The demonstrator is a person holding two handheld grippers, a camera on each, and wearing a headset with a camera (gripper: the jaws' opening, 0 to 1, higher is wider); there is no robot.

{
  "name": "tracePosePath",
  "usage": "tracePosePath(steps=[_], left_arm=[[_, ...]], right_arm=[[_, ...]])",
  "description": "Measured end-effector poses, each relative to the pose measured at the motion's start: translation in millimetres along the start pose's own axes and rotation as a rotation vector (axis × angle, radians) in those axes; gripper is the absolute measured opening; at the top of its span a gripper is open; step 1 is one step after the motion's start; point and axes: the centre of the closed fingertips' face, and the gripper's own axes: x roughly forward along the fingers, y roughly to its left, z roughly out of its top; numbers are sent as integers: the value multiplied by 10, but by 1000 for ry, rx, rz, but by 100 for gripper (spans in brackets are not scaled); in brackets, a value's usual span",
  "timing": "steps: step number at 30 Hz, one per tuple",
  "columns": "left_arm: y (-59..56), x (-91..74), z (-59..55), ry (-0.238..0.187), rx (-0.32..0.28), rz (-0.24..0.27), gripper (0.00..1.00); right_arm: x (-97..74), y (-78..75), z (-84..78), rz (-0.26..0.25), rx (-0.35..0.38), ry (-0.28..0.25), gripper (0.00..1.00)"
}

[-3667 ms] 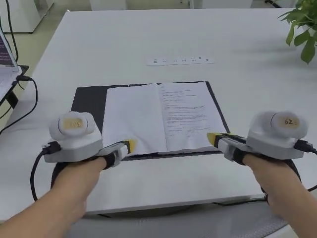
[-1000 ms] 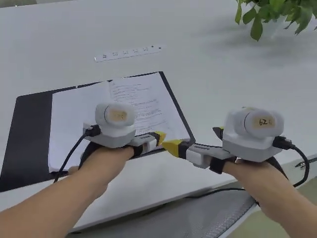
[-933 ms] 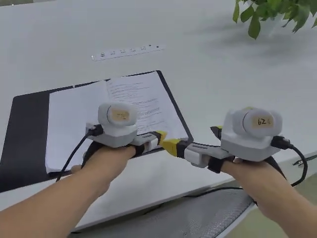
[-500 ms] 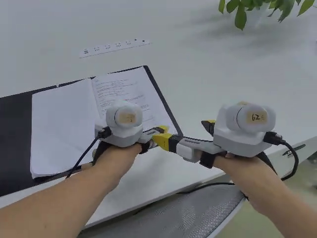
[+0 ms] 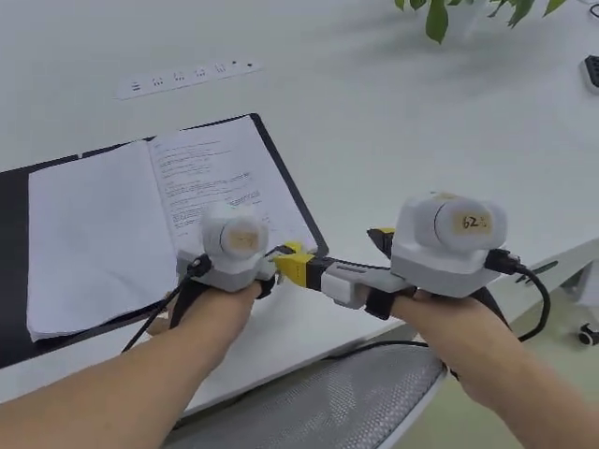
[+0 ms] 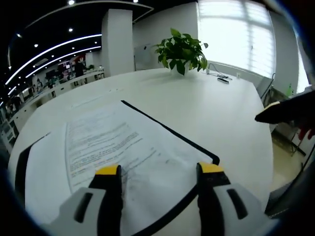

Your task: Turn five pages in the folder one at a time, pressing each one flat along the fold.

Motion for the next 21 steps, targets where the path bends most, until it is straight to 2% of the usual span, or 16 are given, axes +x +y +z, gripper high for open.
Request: tracePosePath(steps=[8, 13, 15, 21], left_arm=[[39, -13, -2, -38, -16, -3, 58], [200, -31, 9, -53, -62, 18, 42], [199, -37, -2, -45, -31, 12, 39], [191, -31, -2, -50, -33, 13, 37]], right_arm=[[57, -28, -33, 8, 9, 18, 84], [71, -55, -44, 7, 13, 25, 83], [85, -70, -45, 5, 12, 28, 83], [131, -75, -50, 13, 6, 46, 82]])
